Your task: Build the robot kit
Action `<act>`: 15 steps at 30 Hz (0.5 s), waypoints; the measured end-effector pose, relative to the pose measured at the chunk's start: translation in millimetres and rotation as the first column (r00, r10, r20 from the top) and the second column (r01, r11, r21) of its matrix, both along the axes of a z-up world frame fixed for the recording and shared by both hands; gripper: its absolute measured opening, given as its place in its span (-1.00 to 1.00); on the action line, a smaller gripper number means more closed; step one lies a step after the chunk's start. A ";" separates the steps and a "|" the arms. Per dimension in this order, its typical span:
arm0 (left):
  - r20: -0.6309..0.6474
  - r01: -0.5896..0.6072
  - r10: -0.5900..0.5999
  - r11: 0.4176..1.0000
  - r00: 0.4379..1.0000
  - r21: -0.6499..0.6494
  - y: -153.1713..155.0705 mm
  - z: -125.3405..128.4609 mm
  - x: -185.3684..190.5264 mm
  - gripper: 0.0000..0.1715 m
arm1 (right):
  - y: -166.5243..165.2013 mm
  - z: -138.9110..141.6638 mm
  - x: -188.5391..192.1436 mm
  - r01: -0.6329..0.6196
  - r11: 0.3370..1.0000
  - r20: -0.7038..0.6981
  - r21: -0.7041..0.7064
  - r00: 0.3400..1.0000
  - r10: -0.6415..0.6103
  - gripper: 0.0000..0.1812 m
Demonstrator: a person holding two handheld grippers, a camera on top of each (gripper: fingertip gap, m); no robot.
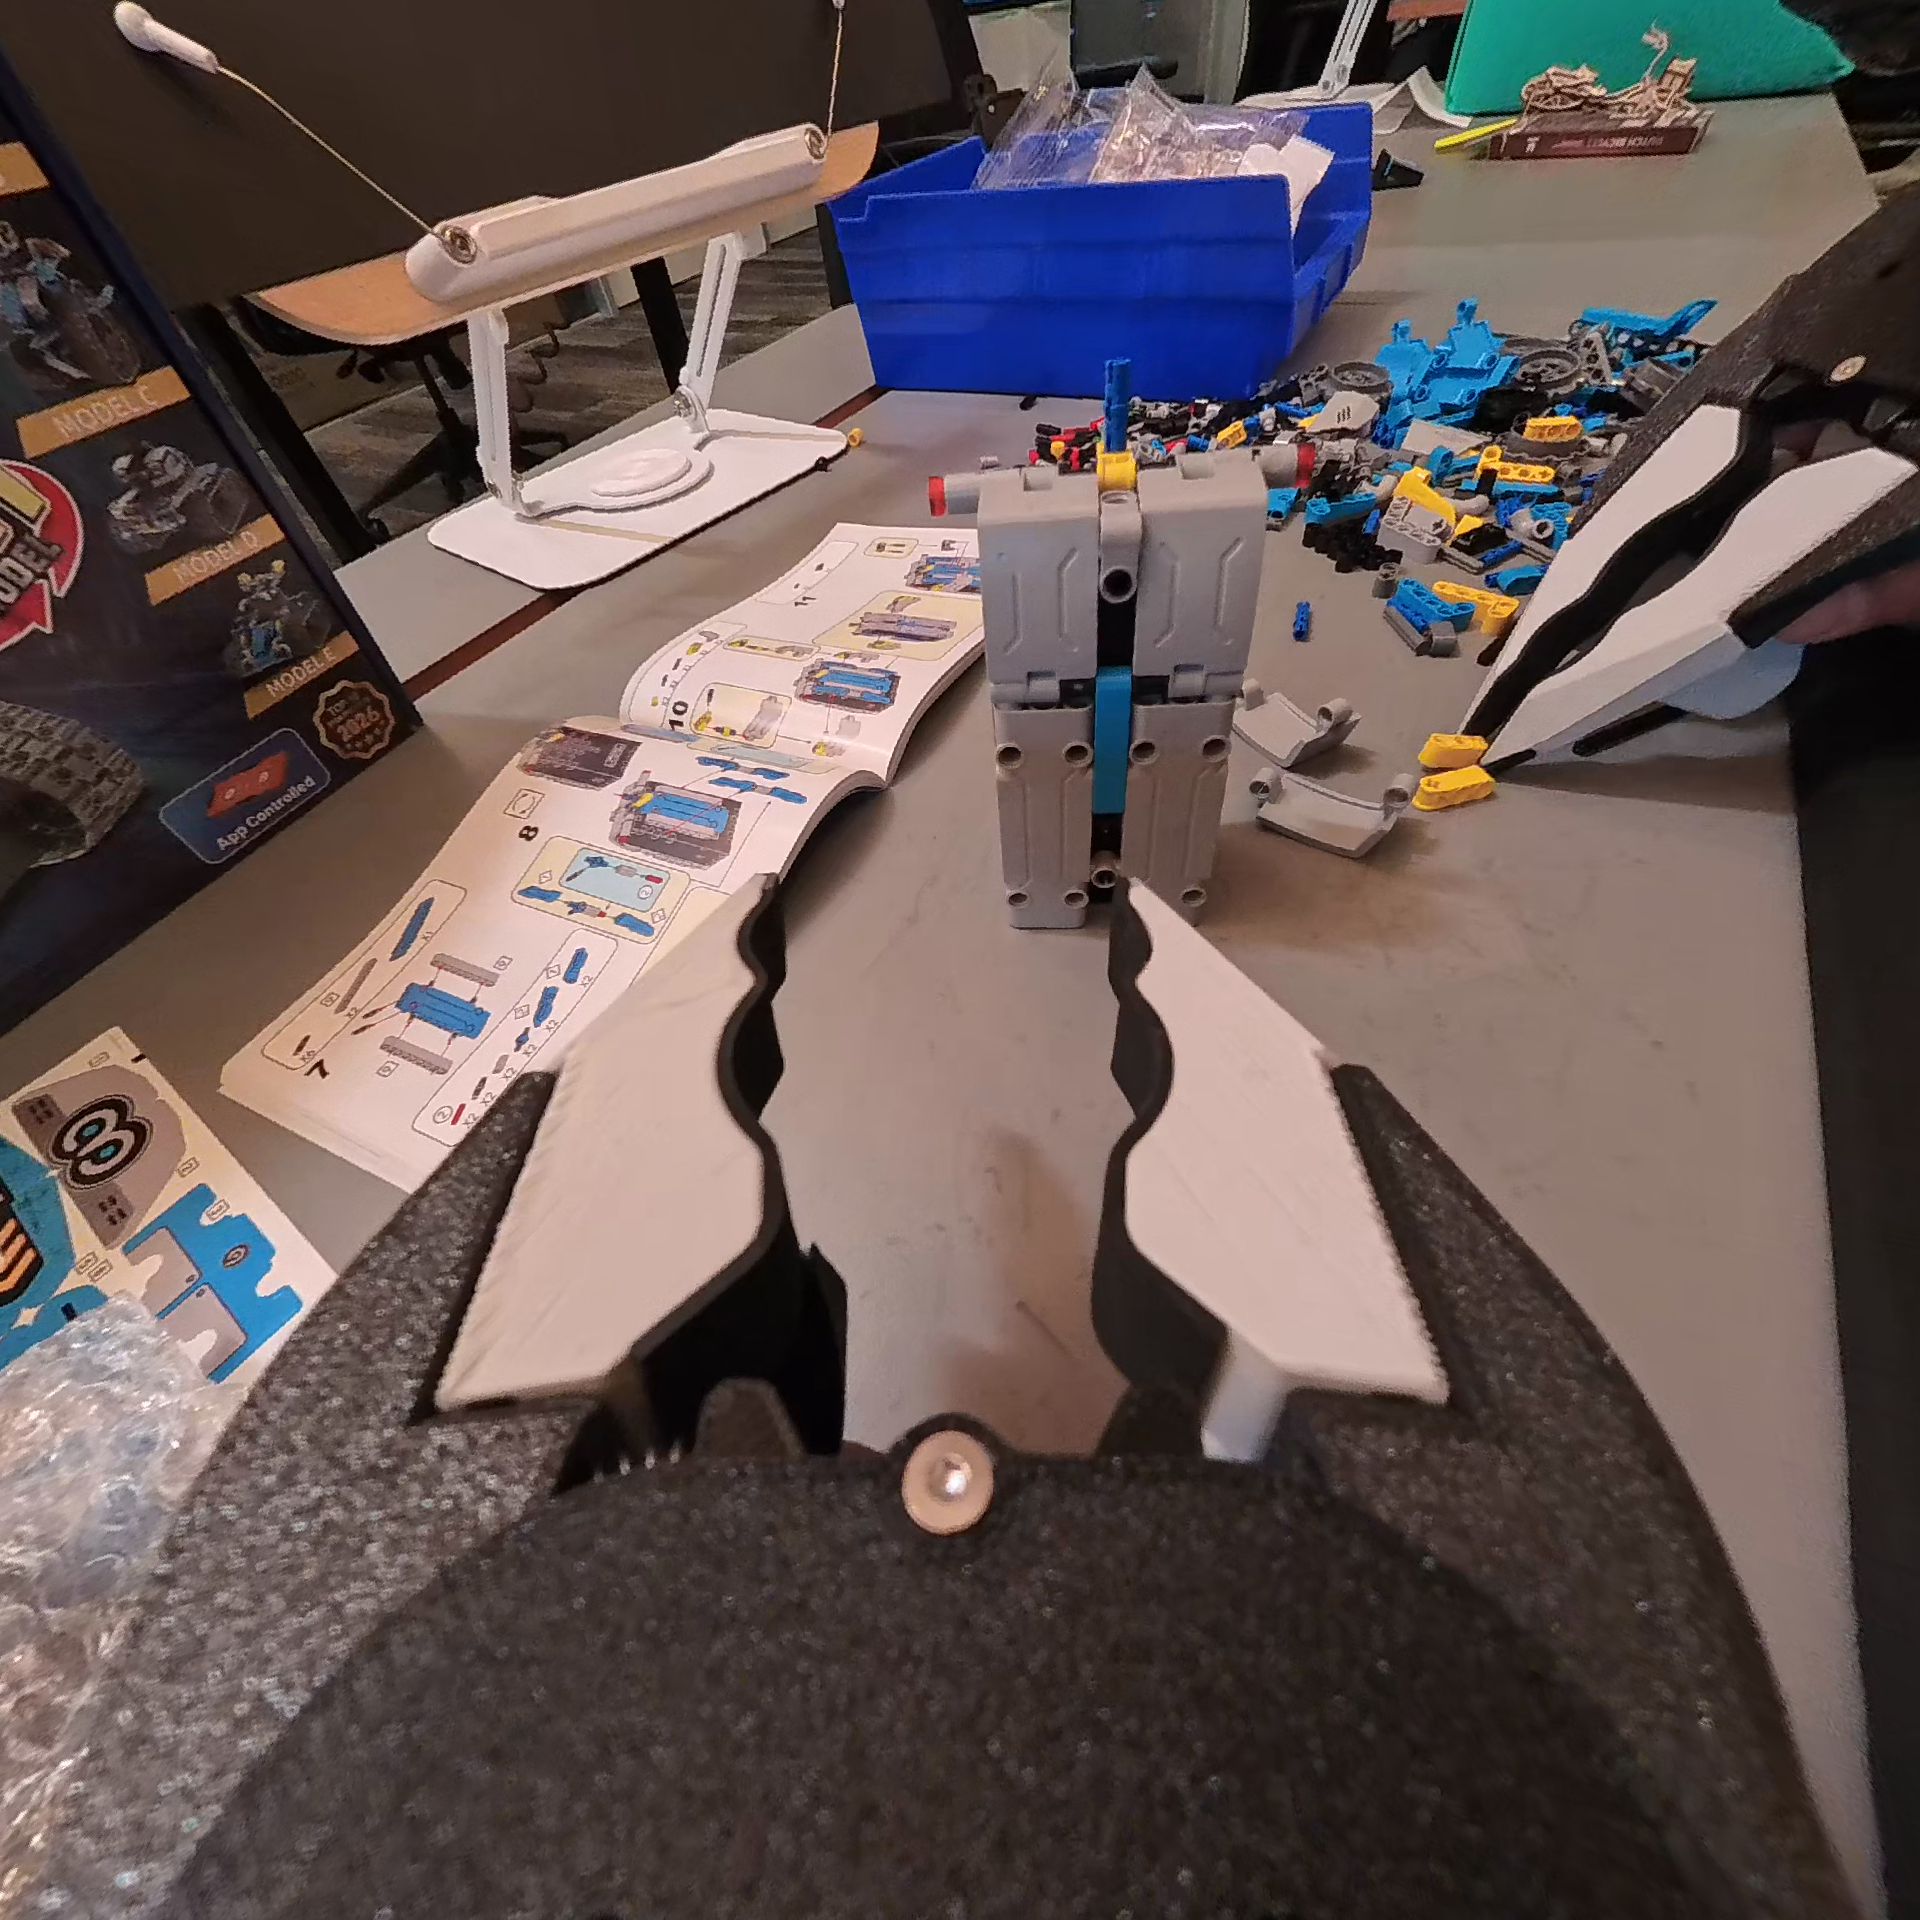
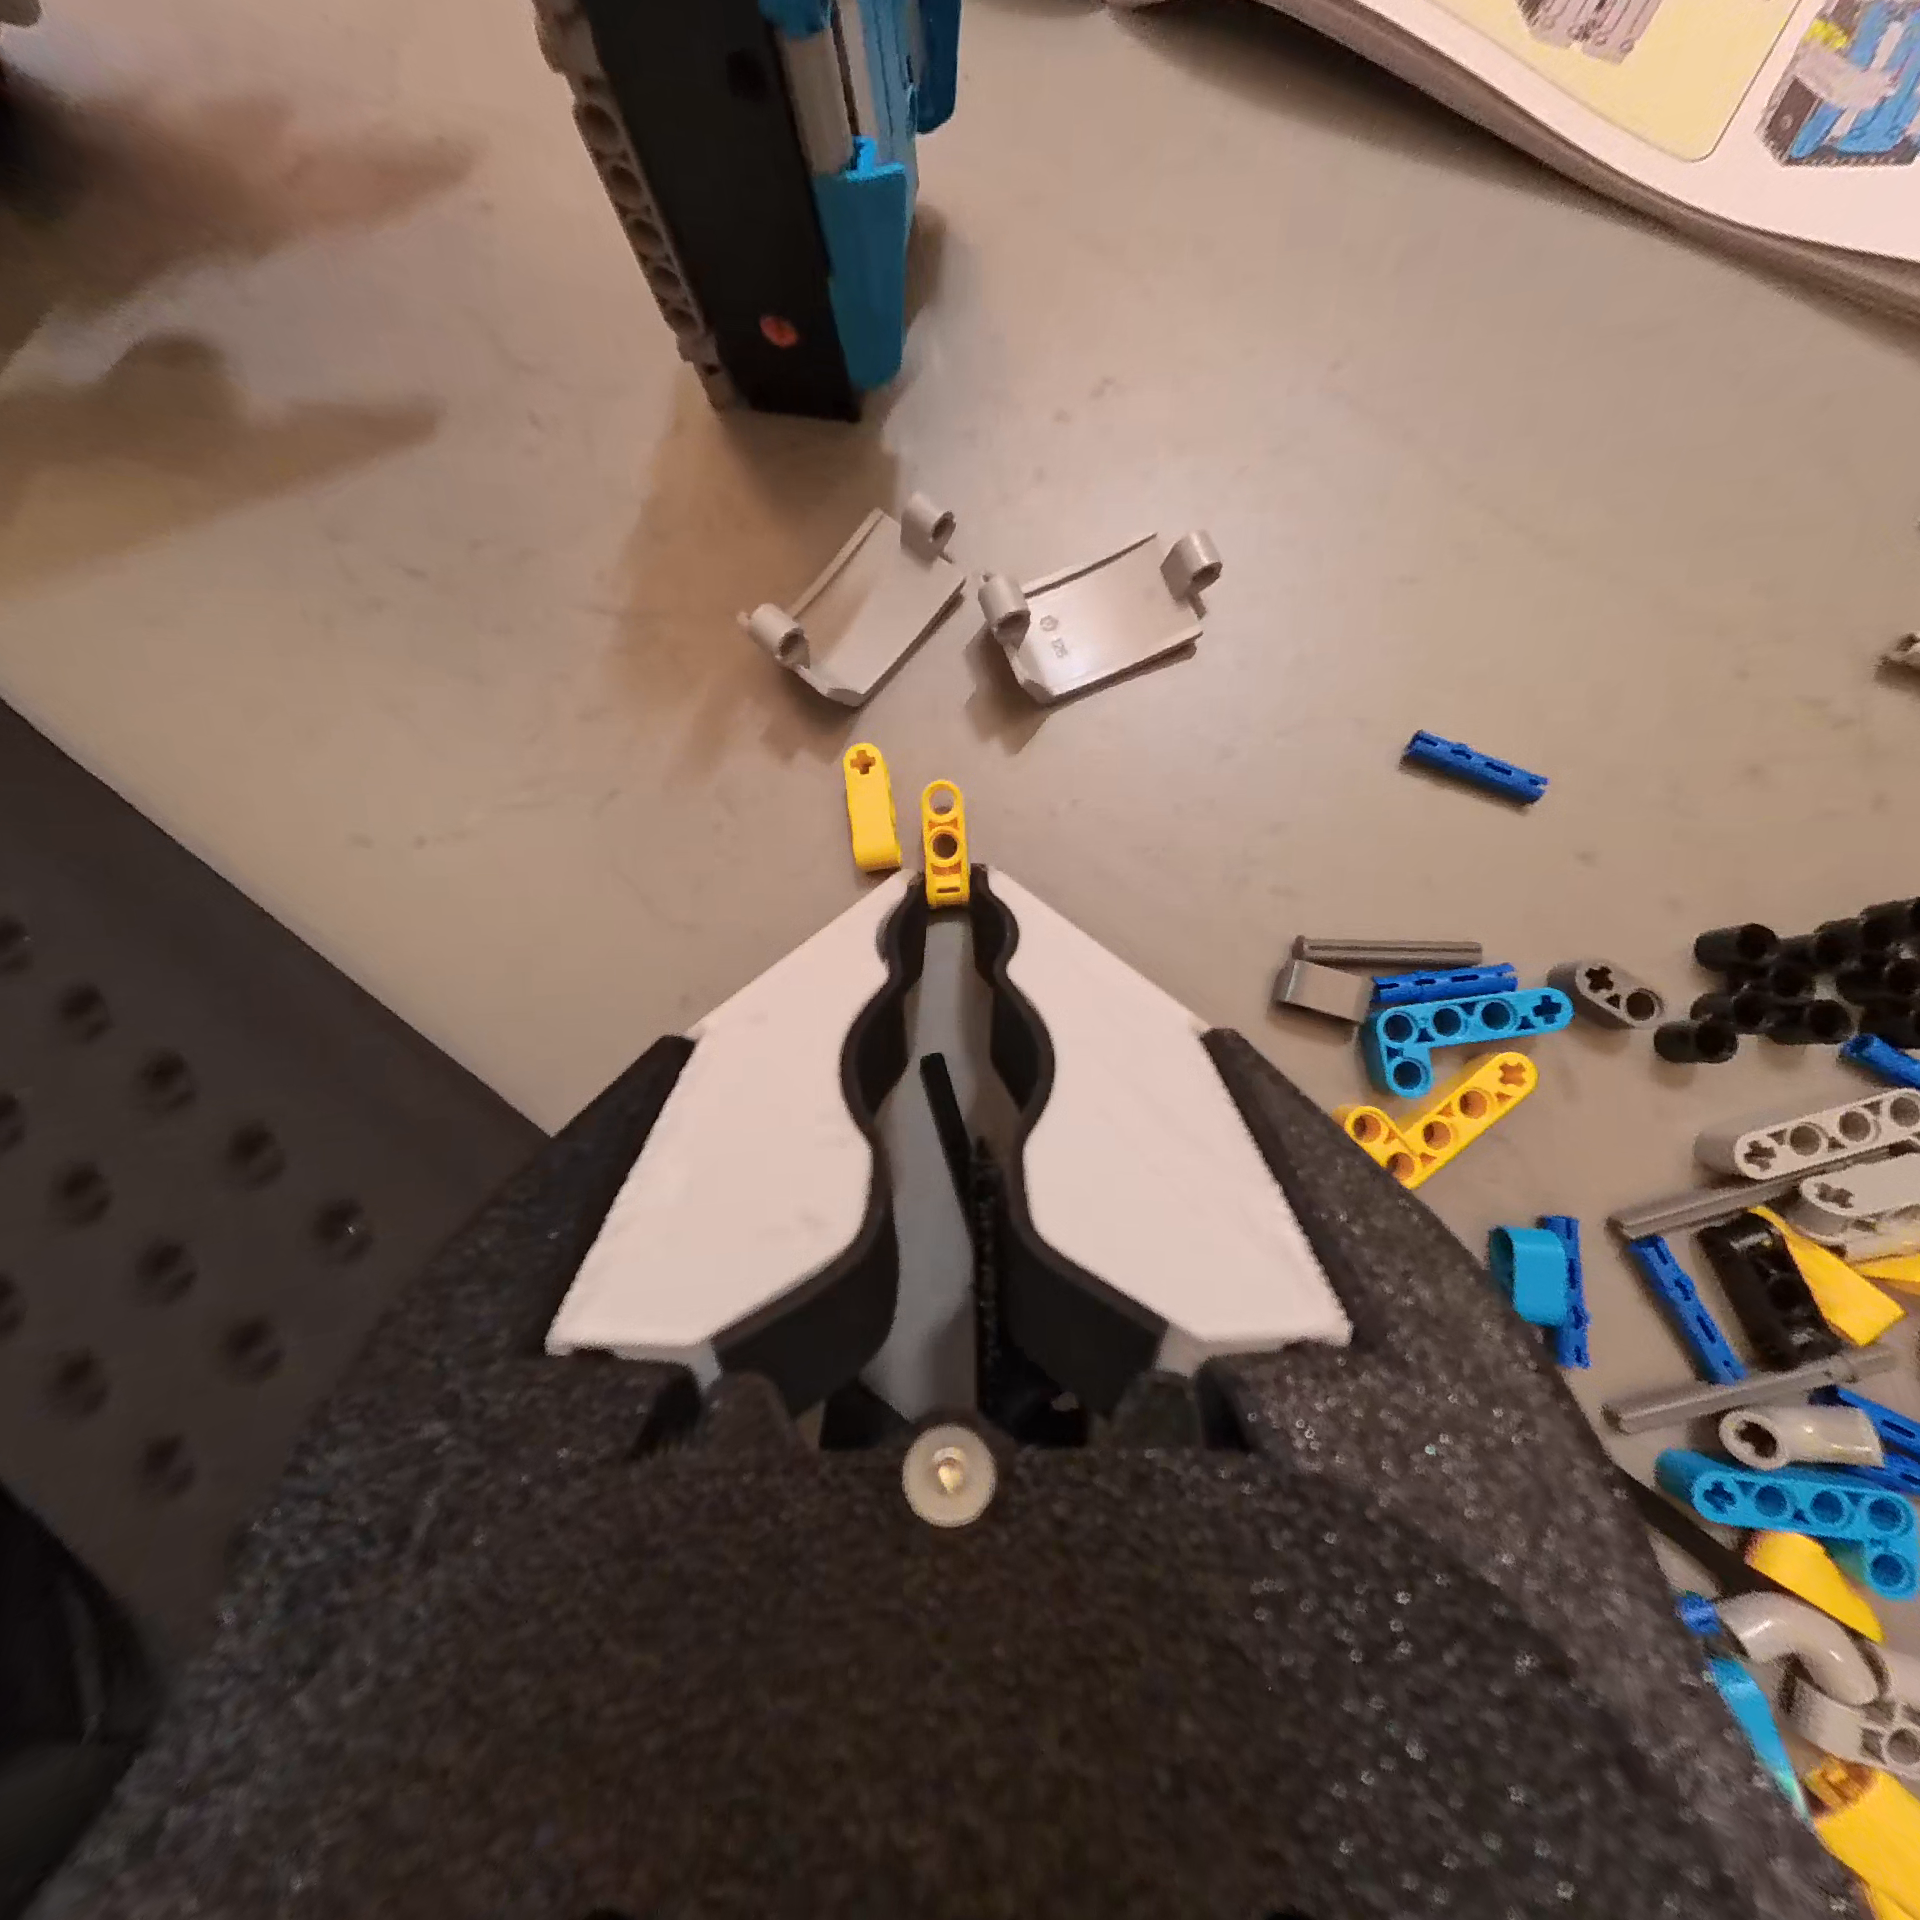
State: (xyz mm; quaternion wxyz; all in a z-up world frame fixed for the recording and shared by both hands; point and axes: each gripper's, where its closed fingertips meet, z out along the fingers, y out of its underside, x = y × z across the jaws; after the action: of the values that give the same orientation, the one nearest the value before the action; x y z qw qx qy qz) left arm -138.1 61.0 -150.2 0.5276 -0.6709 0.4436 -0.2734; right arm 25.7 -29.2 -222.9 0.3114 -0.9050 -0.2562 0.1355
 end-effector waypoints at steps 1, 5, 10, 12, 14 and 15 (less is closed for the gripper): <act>0.000 0.000 0.000 1.000 1.000 -0.001 0.1 -0.1 0.1 -0.27 | -0.1 0.1 -0.1 -0.003 1.000 -0.003 0.001 1.000 0.003 -0.91; 0.000 0.001 -0.001 1.000 1.000 -0.002 0.1 -0.1 0.2 -0.27 | -2.4 0.8 -3.0 -0.028 1.000 -0.012 0.003 1.000 0.028 -0.84; -0.016 0.026 -0.026 1.000 1.000 0.008 -4.9 -1.6 1.4 -0.28 | 0.5 17.3 1.9 0.001 1.000 -0.144 0.020 0.990 0.002 -0.65; -0.024 0.019 -0.019 1.000 1.000 0.014 -4.2 -2.5 1.7 -0.28 | 11.8 25.8 23.6 0.064 0.996 -0.148 0.056 0.987 -0.055 -0.66; -0.028 0.015 -0.015 1.000 0.999 0.009 -3.3 -3.4 1.7 -0.26 | 27.7 29.5 52.6 0.137 0.986 -0.100 0.096 0.987 -0.128 -0.65; -0.025 0.015 -0.014 1.000 1.000 0.007 -3.1 -3.1 1.5 -0.27 | 35.2 28.9 64.5 0.153 0.982 -0.068 0.115 0.987 -0.146 -0.63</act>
State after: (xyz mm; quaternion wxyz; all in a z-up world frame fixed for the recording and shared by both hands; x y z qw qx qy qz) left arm -136.6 57.9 -153.3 0.5223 -0.6692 0.4561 -0.2671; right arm 90.2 5.9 -194.0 0.3818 -0.8970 -0.1859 0.1229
